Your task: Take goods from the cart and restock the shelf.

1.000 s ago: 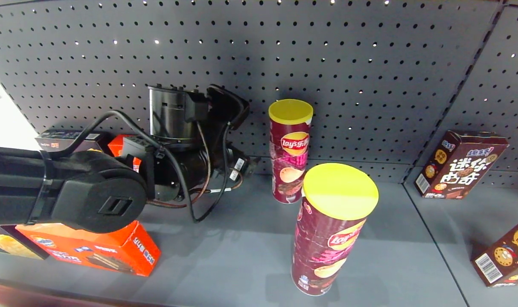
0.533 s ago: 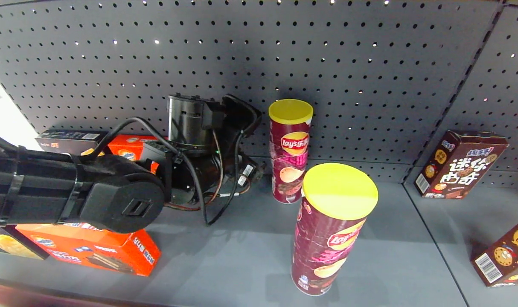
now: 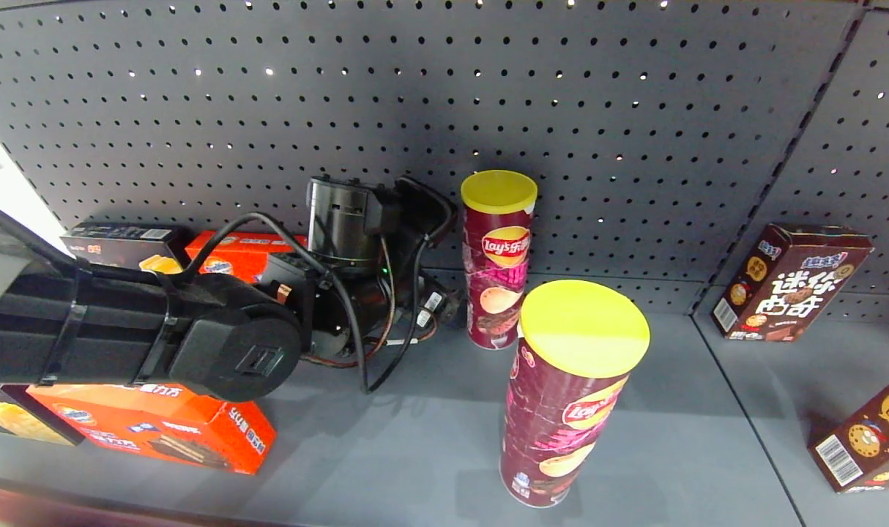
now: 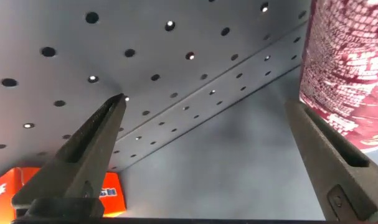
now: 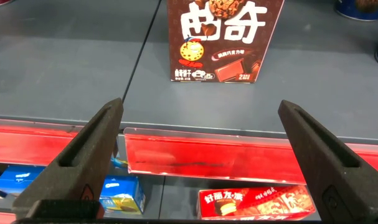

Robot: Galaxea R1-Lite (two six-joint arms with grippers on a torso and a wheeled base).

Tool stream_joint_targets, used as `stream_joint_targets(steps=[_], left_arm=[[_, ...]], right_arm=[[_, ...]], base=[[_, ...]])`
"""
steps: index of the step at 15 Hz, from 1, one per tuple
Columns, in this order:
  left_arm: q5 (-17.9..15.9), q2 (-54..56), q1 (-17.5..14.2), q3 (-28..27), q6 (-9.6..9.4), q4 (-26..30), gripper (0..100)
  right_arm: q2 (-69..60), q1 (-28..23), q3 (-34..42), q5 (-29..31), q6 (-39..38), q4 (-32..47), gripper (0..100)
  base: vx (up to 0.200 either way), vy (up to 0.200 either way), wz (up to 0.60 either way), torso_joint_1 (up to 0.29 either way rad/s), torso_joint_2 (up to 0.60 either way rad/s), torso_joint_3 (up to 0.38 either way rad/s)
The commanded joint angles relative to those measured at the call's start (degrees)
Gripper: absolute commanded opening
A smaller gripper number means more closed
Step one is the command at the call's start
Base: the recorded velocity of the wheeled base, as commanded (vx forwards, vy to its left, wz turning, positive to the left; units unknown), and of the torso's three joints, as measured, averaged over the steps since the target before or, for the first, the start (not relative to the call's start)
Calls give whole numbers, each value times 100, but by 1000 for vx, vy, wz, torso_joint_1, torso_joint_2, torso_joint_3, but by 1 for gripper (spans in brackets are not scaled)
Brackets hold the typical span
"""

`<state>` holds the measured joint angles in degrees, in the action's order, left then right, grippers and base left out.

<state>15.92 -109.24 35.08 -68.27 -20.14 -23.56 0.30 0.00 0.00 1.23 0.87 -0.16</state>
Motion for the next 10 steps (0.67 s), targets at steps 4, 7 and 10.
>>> stream_joint_targets(steps=[4, 7, 10], left_arm=[[-1, -194, 130, -187, 10, 1, 100], [-1, -221, 183, -196, 10, 1, 100], [-1, -256, 192, -266, 10, 10, 100]], right_arm=[[5, 0, 0, 0, 1, -2, 100], [5, 0, 0, 0, 1, -2, 100], [5, 0, 0, 0, 1, -2, 100]], base=[[0, 0, 0, 0, 0, 0], [0, 0, 0, 0, 0, 0], [0, 0, 0, 0, 0, 0]])
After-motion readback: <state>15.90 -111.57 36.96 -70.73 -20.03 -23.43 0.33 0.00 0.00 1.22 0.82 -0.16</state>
